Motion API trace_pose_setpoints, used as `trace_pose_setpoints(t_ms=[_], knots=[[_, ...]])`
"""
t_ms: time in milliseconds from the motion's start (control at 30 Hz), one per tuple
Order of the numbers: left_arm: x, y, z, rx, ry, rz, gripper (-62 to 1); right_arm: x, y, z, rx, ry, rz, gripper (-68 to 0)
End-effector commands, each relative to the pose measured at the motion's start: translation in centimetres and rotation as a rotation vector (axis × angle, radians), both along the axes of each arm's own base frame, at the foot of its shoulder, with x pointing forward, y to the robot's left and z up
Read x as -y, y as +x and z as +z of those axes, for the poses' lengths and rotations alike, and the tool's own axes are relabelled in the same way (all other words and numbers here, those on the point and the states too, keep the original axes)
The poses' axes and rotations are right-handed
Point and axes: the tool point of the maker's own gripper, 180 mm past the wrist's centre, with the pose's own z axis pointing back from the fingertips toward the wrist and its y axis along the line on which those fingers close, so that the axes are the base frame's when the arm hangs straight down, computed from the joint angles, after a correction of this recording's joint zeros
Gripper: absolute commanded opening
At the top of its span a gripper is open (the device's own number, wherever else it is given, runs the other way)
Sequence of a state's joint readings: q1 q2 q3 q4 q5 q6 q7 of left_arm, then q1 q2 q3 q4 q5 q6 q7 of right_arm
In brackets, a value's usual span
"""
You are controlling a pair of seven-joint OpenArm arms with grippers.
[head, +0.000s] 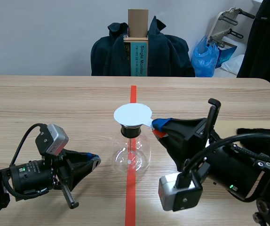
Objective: Do the electroscope experiment.
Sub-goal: 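Move the plate toward and away from the electroscope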
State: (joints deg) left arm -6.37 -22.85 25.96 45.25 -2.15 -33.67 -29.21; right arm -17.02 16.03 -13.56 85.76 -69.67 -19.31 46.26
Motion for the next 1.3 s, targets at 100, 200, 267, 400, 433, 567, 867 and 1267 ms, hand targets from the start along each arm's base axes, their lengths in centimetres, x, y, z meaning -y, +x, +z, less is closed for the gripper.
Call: trace_pose_setpoints(t_ms=[100,200,267,400,433,567,867,1267], knots=[[0.5,0.7,1.4,0.035,-0.04,0.003,-59.0,0.9,1.2,0.7,0.033,0.0,-0.054,-66.7],[0.5,0.7,1.4,0.035,-0.04,0.003,-59.0,1.4,1.7,0.7,0.033,-0.003,-0.094,-66.7],[0.5,0.7,1.4,0.035,-0.04,0.003,-59.0,1.8,2.2,0.7,0.034,-0.005,-0.127,-66.7],[0.5,0.7,1.4,0.035,-0.04,0.003,-59.0,2.9,3.1,0.7,0.037,-0.009,-0.205,-66.7],[0.5,0.7,1.4,0.035,-0.04,0.003,-59.0,3.2,3.4,0.7,0.037,-0.01,-0.226,-66.7],[0.5,0.7,1.4,0.035,-0.04,0.003,-59.0,4.5,4.4,0.7,0.042,-0.015,-0.319,-66.7],[0.5,0.7,1.4,0.035,-0.04,0.003,-59.0,7.5,5.9,1.3,0.058,-0.016,-0.506,-66.7],[0.5,0.6,1.3,0.035,-0.04,0.003,-59.0,11.0,3.8,7.1,0.164,0.054,-0.578,-66.7]])
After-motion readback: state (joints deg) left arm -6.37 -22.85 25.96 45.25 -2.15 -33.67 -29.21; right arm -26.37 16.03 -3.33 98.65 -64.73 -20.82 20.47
